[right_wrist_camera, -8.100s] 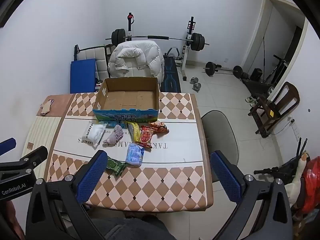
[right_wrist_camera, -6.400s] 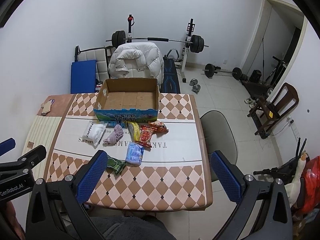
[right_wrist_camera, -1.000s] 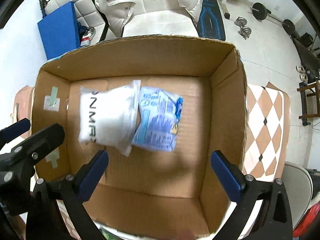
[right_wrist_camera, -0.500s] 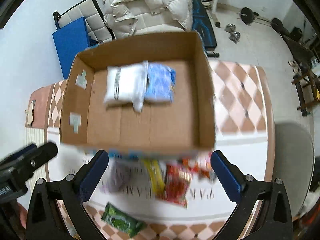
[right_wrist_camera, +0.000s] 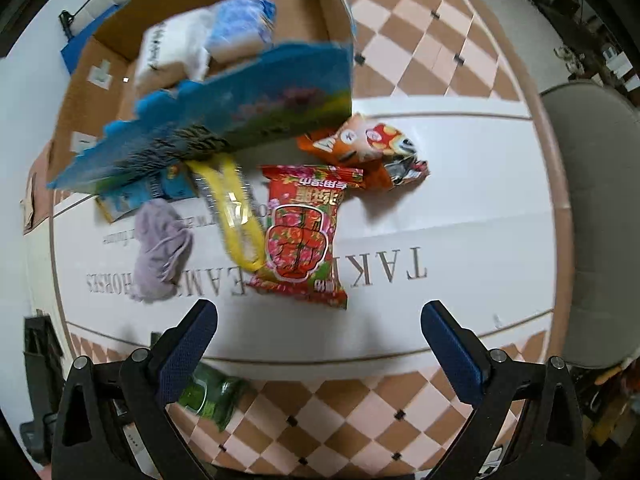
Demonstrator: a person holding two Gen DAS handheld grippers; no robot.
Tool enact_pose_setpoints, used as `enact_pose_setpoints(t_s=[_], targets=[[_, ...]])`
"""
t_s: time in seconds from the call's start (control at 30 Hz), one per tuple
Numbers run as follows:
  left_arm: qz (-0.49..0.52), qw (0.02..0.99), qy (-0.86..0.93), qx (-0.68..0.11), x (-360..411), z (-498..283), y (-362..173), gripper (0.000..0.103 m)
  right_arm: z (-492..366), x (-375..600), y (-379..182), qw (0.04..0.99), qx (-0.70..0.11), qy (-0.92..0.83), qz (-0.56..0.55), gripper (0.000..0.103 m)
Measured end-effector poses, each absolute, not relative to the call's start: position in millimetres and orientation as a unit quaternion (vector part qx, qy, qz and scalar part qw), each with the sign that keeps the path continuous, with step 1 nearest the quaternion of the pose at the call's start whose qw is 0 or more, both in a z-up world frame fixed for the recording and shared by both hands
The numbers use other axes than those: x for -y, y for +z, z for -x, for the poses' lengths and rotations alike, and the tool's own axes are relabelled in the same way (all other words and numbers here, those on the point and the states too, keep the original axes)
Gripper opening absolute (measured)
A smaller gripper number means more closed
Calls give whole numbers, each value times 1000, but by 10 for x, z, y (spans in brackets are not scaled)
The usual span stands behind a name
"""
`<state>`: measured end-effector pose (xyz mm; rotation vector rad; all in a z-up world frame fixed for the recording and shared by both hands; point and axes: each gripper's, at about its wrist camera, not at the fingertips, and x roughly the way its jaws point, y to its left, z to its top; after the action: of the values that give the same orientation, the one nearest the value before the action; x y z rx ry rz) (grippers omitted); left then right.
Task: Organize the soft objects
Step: 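Grasp the green snack bag with the left tool while the right grasps the red bag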
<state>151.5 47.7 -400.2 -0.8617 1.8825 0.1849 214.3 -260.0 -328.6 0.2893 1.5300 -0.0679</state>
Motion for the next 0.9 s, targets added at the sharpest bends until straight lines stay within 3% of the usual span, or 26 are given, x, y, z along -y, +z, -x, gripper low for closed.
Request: enact_pose_setpoints(t_s=[0.2,0.33,0.43,0.5,0.63,0.9], targets=[[381,504,145,-762,-478,-1503,-4238,81,-2398,2652,-3707,693,-703,-30,-156,80],[340,518,147,-771,-409,-1548,-4238,62,-2542,2650,-3920,680,-711,-29,-177,78],[253,549,115,-788,-234,-1654,-4166,48,-2579,2613,-4038,667,-722,-16,-181,62],[186,572,94,-794,-108,-1722,-4109,47,-2531,2573,-4084,658,-734,-4,-170,53],[63,606,46,-791,164,-1889,-4058,47,-2257,2490,-4097,649,-752,18,-111,52],[-5,619,19,-785,549,-2008,-4088,48,-1565,2489,-4151,624,-777,38,-70,51]])
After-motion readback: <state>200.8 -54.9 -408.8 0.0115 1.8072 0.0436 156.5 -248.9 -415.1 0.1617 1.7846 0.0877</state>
